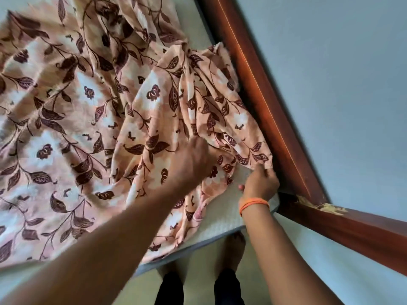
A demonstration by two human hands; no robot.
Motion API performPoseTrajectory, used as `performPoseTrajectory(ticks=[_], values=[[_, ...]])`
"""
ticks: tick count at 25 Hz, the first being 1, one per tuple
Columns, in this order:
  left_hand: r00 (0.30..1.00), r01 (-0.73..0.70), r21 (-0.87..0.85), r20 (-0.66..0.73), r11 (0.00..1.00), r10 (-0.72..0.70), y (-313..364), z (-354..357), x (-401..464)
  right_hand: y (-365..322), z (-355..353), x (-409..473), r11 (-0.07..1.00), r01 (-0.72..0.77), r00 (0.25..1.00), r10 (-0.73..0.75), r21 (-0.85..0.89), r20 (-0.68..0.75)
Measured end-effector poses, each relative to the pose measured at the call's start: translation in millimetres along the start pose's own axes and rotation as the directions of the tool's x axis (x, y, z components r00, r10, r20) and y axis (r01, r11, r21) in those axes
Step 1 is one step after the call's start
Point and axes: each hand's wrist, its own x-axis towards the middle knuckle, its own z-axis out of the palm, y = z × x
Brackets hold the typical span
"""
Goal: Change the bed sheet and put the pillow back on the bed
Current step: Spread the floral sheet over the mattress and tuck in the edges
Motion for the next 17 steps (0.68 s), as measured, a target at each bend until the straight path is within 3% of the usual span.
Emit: performPoseTrajectory(ticks=[1, 2, 3, 5, 7, 8, 9, 10, 11, 12, 13, 14, 17], values=[[0.992, -0.052, 0.000, 0.119, 0.999, 0.052, 21.9, -31.2, -32.1, 2.8, -3.3, 2.3, 0.998, -0.054, 0.998, 0.053, 0.021, 0.028], [0.993, -0.087, 0.023, 0.075, 0.996, 0.085, 29.1, -26.4, -53.1, -0.5, -4.8, 1.0, 0.983, -0.152, 0.986, 0.144, 0.100, 0.084], [0.994, -0.021, 0.053, 0.105, 0.998, 0.015, 28.4, -20.2, -61.1, -5.3, -5.6, -0.4, 0.939, -0.267, 0.958, 0.236, 0.215, 0.161], [0.999, 0.039, 0.032, 0.036, 0.999, -0.040, 23.6, -3.3, -64.7, -10.8, -7.1, 2.3, 0.820, -0.387, 0.909, 0.261, 0.422, 0.326], [0.999, -0.031, -0.016, 0.013, 0.999, 0.031, 28.3, 2.0, -63.2, -15.0, -13.3, 3.0, 0.811, -0.357, 0.909, 0.187, 0.464, 0.374], [0.998, -0.062, -0.075, 0.000, 0.995, 0.062, 35.1, 3.9, -71.8, -16.3, -20.5, 0.0, 0.876, -0.241, 0.941, 0.107, 0.417, 0.321], [0.995, -0.088, -0.158, 0.037, 0.984, 0.095, 42.6, 5.5, -78.3, -14.7, -31.4, -4.3, 0.964, -0.004, 0.973, -0.057, 0.265, 0.223], [0.984, -0.090, -0.232, 0.128, 0.969, 0.122, 48.1, 7.4, -83.3, -6.5, -44.3, -9.1, 0.954, 0.299, 0.944, -0.296, 0.000, 0.143], [0.957, -0.100, -0.306, 0.231, 0.947, 0.176, 55.4, 13.0, -90.1, 7.8, -58.9, -13.1, 0.826, 0.509, 0.860, -0.479, -0.243, 0.175], [0.901, -0.095, -0.366, 0.364, 0.926, 0.236, 65.3, 19.5, -99.6, 27.9, -76.0, -13.9, 0.702, 0.589, 0.807, -0.530, -0.400, 0.260], [0.848, -0.104, -0.400, 0.443, 0.910, 0.292, 73.7, 25.5, -112.0, 49.0, -94.1, -14.2, 0.624, 0.577, 0.816, -0.479, -0.528, 0.325], [0.810, -0.090, -0.381, 0.510, 0.920, 0.290, 78.7, 30.9, -123.0, 67.3, -112.3, -10.1, 0.605, 0.480, 0.877, -0.349, -0.636, 0.330], [0.738, 0.020, -0.386, 0.628, 0.922, 0.247, 80.1, 56.7, -148.3, 96.4, -161.8, 21.6, 0.479, 0.192, 0.981, -0.088, -0.856, 0.170]])
